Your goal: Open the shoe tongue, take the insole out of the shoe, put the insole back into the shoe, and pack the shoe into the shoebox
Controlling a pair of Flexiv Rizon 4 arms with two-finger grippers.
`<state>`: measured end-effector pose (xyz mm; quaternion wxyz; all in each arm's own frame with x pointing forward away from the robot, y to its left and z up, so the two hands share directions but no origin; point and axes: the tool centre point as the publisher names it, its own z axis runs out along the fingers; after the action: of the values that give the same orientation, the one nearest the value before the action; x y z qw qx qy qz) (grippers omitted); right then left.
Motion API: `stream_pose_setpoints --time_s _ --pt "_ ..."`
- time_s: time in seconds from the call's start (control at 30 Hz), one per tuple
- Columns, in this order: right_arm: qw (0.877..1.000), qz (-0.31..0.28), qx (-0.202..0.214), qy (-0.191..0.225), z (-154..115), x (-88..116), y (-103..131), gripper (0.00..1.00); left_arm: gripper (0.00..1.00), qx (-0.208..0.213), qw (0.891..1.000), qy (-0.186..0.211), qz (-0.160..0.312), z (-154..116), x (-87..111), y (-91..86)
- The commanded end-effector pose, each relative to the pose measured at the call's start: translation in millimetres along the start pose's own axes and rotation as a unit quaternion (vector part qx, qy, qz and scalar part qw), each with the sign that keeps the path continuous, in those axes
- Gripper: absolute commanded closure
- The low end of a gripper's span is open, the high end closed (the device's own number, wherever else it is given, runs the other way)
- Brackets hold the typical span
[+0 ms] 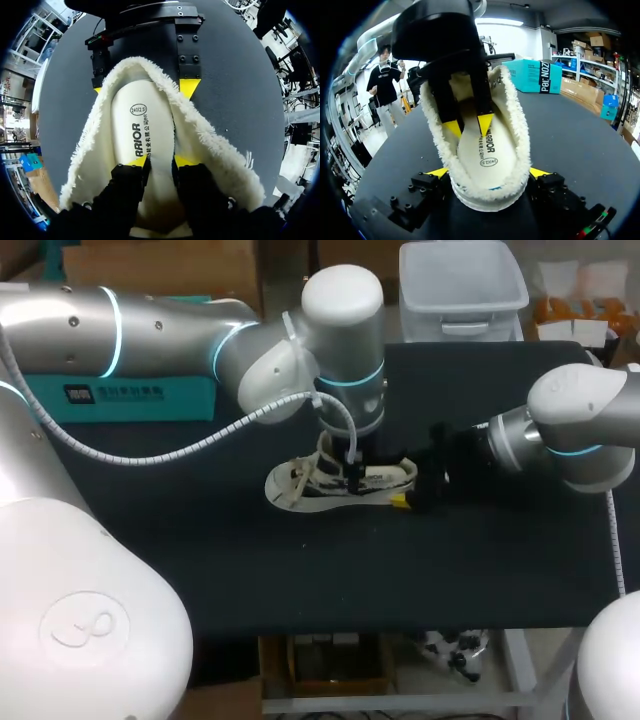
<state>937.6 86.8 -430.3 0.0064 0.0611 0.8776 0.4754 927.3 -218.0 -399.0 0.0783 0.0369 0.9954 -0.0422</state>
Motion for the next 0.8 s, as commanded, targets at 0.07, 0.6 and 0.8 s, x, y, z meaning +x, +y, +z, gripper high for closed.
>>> stream_pose_setpoints --time_s 0.07,0.6,0.8 --pt "1.0 -0.001 -0.002 0.0 1.2 0.8 -2.1 1.0 0.66 -0.004 1.0 -0.025 0.004 64.6 -6.8 -10.0" --pt "1.0 -0.001 -0.002 0.0 1.2 0.8 -2.1 1.0 0.64 -0.008 0.998 -0.063 0.006 74.8 -38.0 -16.6" --pt "1.0 -0.001 -0.002 0.0 1.2 0.8 -2.1 1.0 0.64 -0.013 0.997 -0.075 0.009 79.8 -47.8 -16.9"
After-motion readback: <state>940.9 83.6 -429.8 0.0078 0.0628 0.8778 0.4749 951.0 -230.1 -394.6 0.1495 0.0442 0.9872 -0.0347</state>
